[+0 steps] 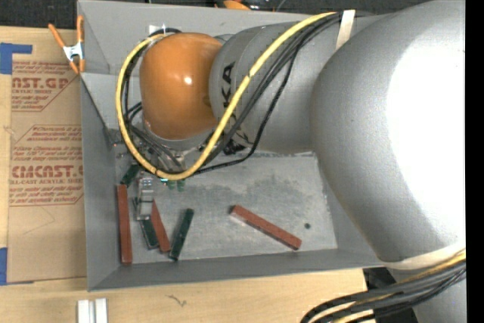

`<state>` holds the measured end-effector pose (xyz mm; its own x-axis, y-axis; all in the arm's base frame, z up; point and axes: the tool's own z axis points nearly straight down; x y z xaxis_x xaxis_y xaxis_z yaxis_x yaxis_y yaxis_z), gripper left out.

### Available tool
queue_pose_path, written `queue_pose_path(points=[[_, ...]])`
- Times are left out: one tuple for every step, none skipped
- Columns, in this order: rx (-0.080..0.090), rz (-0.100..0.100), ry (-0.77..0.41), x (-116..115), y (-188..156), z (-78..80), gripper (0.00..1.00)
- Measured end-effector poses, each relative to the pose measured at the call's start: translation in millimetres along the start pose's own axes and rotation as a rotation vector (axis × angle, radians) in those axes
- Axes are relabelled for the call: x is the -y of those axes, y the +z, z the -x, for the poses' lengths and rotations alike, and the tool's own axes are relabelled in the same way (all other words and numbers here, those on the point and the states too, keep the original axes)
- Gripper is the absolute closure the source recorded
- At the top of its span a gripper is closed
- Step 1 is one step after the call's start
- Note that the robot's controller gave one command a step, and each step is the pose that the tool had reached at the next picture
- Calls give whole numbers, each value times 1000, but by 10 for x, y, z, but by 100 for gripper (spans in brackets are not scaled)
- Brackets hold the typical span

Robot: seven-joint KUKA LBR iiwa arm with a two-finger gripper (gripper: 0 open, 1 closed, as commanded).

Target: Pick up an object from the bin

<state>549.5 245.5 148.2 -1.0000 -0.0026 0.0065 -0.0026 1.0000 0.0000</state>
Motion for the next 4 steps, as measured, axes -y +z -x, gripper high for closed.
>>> queue_pose_path(points=[[7, 2, 3, 14, -45, 25, 100], [7, 2, 3, 14, -45, 26, 0], [5, -1, -346, 162, 724, 440, 0], [10, 0, -674, 140, 778, 262, 0]])
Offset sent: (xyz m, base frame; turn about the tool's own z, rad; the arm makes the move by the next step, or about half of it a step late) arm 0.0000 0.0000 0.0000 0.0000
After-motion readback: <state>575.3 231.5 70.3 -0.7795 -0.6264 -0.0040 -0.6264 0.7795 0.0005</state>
